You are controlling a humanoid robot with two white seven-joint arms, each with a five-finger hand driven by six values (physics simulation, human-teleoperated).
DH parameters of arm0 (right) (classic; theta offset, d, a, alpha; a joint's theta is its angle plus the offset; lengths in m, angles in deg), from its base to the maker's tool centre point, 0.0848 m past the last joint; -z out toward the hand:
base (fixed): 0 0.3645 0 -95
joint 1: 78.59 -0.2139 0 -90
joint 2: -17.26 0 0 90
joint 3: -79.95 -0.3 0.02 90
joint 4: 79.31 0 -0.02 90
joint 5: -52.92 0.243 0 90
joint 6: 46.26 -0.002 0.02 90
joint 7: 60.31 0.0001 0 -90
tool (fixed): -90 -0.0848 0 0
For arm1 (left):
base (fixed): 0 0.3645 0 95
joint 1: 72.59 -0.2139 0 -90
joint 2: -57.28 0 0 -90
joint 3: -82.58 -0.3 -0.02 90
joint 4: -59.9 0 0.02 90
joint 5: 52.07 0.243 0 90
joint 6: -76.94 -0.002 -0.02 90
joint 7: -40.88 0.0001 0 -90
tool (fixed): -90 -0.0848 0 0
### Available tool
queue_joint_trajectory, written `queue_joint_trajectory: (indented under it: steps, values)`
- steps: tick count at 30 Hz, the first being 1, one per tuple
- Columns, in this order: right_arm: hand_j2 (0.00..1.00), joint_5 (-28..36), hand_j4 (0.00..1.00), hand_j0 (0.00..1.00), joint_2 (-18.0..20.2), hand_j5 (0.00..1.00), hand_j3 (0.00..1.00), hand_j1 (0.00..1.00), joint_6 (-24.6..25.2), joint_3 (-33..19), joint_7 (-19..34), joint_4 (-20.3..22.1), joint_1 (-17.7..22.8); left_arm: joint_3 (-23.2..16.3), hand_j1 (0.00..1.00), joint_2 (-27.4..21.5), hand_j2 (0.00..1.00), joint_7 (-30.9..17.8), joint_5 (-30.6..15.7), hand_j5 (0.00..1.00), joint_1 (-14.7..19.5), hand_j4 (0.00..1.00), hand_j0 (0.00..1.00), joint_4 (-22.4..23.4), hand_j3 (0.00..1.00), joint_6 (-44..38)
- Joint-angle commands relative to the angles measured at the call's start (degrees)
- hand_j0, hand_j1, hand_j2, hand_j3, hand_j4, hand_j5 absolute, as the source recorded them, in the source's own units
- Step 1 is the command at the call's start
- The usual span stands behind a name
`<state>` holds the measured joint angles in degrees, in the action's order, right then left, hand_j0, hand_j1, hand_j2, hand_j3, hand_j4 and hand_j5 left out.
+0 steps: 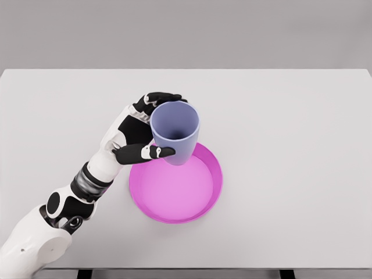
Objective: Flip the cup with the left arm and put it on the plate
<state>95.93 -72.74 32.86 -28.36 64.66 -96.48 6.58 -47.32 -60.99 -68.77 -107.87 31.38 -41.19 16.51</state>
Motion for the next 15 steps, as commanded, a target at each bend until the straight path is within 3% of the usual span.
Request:
queue_joint_trajectory:
  steps: [1,15]
  values:
    - [1.0,0.0,1.0,1.0,0.0,1.0,1.0,1.0,0.0,0.0,0.0,0.0,0.0,0.0,0.82,0.0,0.82,0.0,-0.2,0.82,0.0,0.82,0.82,0.0,0.82,0.0]
    - [1.0,0.0,1.0,1.0,0.0,1.0,1.0,1.0,0.0,0.0,0.0,0.0,0.0,0.0,0.92,-0.2,0.92,0.0,-0.3,0.92,-0.2,0.92,0.92,-0.1,0.92,0.1]
